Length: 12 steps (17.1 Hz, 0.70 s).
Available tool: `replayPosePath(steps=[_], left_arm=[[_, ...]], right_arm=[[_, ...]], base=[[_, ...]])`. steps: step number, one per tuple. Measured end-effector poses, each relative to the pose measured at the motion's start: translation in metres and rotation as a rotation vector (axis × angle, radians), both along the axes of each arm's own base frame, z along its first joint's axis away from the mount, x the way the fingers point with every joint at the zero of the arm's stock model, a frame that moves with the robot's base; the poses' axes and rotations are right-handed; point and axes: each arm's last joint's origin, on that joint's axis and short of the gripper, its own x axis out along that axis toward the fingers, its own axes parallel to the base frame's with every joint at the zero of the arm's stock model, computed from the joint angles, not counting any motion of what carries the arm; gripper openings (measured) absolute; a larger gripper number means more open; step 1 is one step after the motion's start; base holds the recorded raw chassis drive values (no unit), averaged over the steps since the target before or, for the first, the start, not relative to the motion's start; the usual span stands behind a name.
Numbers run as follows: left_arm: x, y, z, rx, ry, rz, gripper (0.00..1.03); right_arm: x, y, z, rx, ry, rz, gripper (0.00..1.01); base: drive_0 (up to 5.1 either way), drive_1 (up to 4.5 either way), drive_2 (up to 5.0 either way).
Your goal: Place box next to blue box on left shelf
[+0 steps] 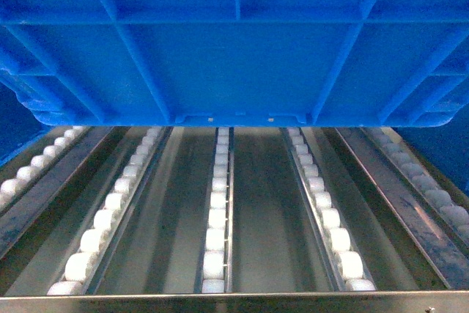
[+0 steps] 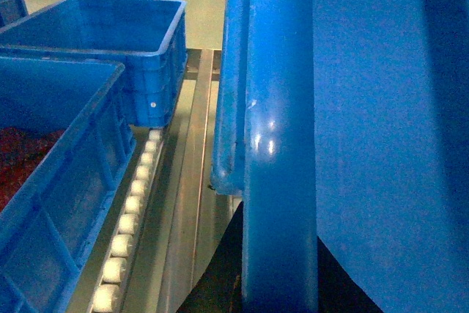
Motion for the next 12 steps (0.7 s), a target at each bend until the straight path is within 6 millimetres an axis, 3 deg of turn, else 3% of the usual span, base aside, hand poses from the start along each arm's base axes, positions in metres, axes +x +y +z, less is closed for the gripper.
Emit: replayPosePath(steps=[12], left_arm=[[0.0,0.0,0.0,0.0,0.0,0.0,0.06]], right_arm=[[0.0,0.0,0.0,0.0,0.0,0.0,0.07]], base=[[0.0,0.0,0.0]])
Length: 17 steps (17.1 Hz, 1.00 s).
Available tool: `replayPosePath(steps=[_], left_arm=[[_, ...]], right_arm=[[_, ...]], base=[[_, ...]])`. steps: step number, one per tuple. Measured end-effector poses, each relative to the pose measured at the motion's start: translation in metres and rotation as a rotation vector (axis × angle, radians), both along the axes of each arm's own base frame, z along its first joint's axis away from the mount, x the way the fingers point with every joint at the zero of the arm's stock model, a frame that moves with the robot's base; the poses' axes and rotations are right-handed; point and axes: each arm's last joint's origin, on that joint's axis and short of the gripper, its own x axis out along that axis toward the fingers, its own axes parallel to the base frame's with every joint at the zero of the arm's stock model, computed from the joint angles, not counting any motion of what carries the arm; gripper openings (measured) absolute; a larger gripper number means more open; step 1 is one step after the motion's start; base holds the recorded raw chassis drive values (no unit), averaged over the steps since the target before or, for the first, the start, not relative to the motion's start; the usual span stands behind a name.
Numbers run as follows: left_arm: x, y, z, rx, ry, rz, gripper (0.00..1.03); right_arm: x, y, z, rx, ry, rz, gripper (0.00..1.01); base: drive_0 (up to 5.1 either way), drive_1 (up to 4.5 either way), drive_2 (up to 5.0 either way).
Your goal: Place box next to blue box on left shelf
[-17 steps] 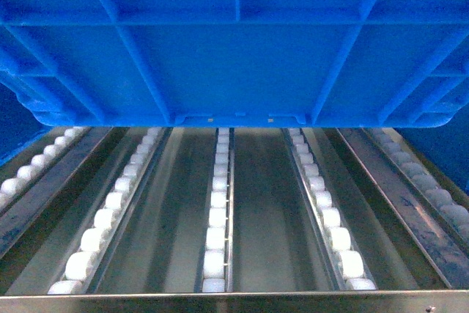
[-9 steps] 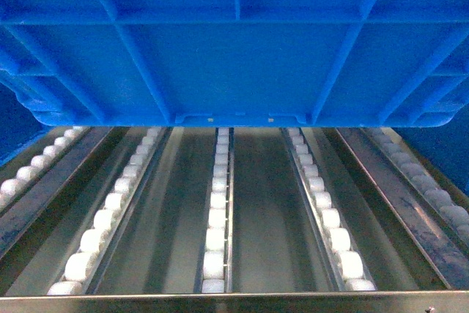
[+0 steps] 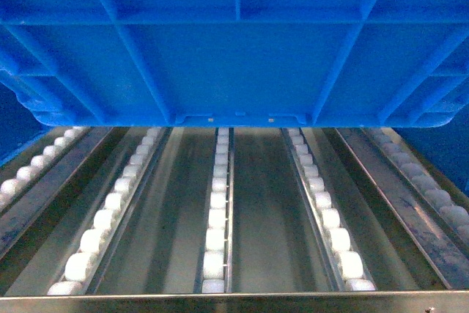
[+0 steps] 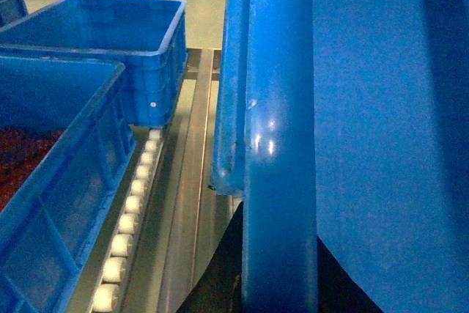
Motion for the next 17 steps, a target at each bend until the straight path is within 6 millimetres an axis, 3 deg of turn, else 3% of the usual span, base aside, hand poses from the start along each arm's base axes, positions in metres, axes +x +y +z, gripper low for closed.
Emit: replayPosePath(steps=[12,17], left_arm=[[-0.001,-0.002,0.0,0.024,0.036,0.026,0.06],[-0.004,0.001,-0.017,0.09,0.211,0.025,0.06]], right_arm=[[-0.001,0.003,-0.001,-0.036,0.013,-0.033,0.07],[-0.004,0.014,-0.019,-0.022,0.269,-0.025,0.07]], base=[[0.0,0.0,0.0],[0.0,0.0,0.0]])
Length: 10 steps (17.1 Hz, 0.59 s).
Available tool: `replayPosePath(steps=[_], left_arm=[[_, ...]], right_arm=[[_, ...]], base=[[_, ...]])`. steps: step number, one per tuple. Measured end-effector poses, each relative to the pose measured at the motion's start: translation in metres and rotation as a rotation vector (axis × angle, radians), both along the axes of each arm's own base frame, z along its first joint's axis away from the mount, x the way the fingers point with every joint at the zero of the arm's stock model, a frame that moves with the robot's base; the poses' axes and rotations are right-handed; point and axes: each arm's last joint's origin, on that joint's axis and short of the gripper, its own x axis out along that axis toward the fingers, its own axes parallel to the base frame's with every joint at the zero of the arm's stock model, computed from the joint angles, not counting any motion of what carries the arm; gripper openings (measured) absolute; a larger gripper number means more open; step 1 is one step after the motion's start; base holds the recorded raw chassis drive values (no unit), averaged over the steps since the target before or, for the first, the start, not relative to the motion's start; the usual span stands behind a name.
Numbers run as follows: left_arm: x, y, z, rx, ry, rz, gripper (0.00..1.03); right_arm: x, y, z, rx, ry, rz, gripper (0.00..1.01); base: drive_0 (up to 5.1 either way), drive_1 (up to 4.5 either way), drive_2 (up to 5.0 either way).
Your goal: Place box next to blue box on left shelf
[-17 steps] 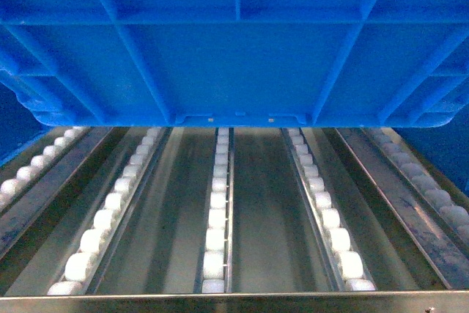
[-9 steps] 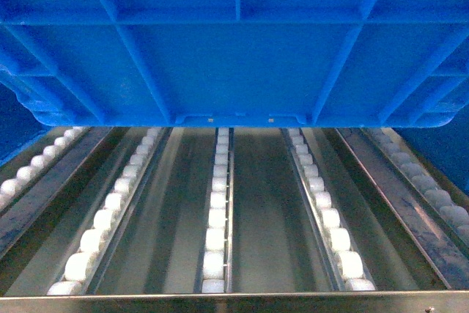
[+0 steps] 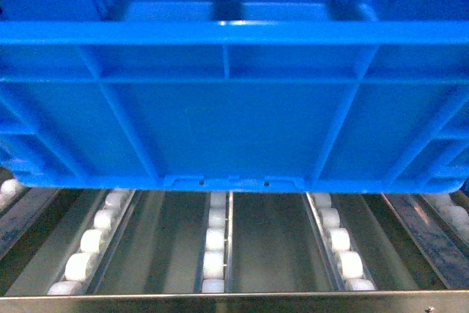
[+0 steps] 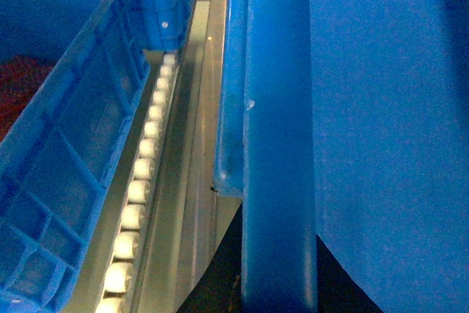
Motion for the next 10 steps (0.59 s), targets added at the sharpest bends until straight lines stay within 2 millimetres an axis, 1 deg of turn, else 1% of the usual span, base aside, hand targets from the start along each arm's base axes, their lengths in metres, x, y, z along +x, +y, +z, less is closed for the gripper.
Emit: replayPosePath(steps=[4,5,7,9,10], left_arm=[[0.013,0.013,-0.019,0.043,0.072,0.027,0.06],[0.015,0.014,-0.023,0.05,0.084,0.028,0.06],[0.023,0.012,-0.036,0.042,0.124,0.022,0.06],[0.028,0.012,-0.053,0.03,0.172,0.027,0.06],[0.03,0.01,-0.063,0.03,0.203,0.03,0.06]], right_arm=[[0.017,0.012,-0.032,0.034,0.106,0.029,0.07],[0.021,0.013,-0.038,0.034,0.124,0.028,0.07],[0.03,0.015,-0.048,0.027,0.154,0.028,0.07],[0.037,0.014,-0.061,0.025,0.193,0.031,0.07],[0.043,0.012,-0.07,0.033,0.227,0.035,0.07]], base=[[0.0,0.0,0.0],[0.0,0.0,0.0],[0.0,0.0,0.0],[0.0,0.0,0.0],[0.0,0.0,0.0]])
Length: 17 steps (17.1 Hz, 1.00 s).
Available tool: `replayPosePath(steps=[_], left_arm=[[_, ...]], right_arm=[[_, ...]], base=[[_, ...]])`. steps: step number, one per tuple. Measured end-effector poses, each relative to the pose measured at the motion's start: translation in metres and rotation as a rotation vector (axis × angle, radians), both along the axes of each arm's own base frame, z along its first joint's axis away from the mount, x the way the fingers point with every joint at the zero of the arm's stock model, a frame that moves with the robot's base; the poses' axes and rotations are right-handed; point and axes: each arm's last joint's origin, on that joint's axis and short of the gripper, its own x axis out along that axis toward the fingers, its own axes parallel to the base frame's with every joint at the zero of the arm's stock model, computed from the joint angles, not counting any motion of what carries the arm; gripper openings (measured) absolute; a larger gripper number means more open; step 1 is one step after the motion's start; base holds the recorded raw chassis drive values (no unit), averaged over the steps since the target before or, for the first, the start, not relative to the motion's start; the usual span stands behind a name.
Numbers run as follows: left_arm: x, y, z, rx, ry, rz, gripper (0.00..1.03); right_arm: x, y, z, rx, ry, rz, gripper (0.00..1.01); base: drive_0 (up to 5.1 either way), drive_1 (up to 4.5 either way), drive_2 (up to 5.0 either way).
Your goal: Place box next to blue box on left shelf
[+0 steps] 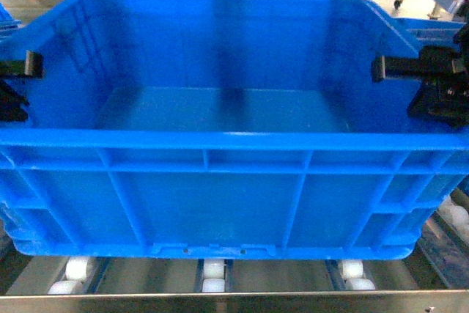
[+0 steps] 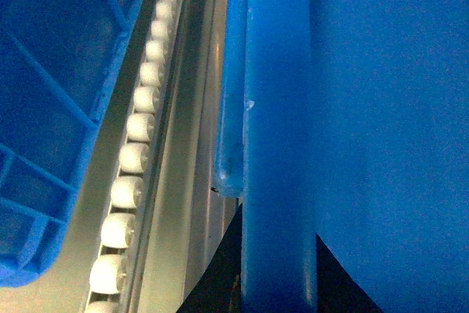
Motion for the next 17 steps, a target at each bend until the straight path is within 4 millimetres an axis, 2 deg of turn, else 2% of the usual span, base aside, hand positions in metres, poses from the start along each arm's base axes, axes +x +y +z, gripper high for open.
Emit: replayPosePath(steps=[2,6,7,8,10,11,13,14,17], left_arm=[[0.004,-0.001,-0.013,0.004,0.052,0.003,0.06],[0.011,-0.002,-0.018,-0.022,0.15,0.021,0.08],[0.018,-0.01,-0.023,0.034,0.112,0.054,0.31],[0.02,-0.013,-0.023,0.012,0.09,0.048,0.45],[0.023,-0.016,-0.025,-0.014,0.019,0.057,0.64],[0.025,-0.018,-0.023,-0.043,-0.046,0.077,0.77],[0.027,-0.02,-0.012,-0.1,-0.144,0.097,0.97],[0.027,-0.02,-0.007,-0.107,-0.183,0.102,0.99],[0.023,-0.018,0.018,-0.135,-0.314,0.105,0.98]], right_arm=[[0.007,0.001,-0.013,0.001,0.057,0.004,0.07],[0.014,0.002,-0.011,-0.01,0.111,0.013,0.07],[0.016,0.004,-0.008,0.017,0.116,-0.008,0.23],[0.017,0.005,-0.008,0.043,0.111,-0.011,0.36],[0.02,0.009,-0.005,0.066,0.056,-0.012,0.55],[0.023,0.012,-0.001,0.103,-0.012,-0.016,0.69],[0.023,0.013,0.005,0.117,-0.092,-0.021,0.89],[0.021,0.013,0.009,0.125,-0.126,-0.027,1.0],[0.016,0.01,0.02,0.127,-0.209,-0.055,0.98]], base=[[0.0,0.0,0.0],[0.0,0.0,0.0],[0.0,0.0,0.0],[0.0,0.0,0.0],[0.0,0.0,0.0],[0.0,0.0,0.0],[0.0,0.0,0.0],[0.0,0.0,0.0],[0.0,0.0,0.0]])
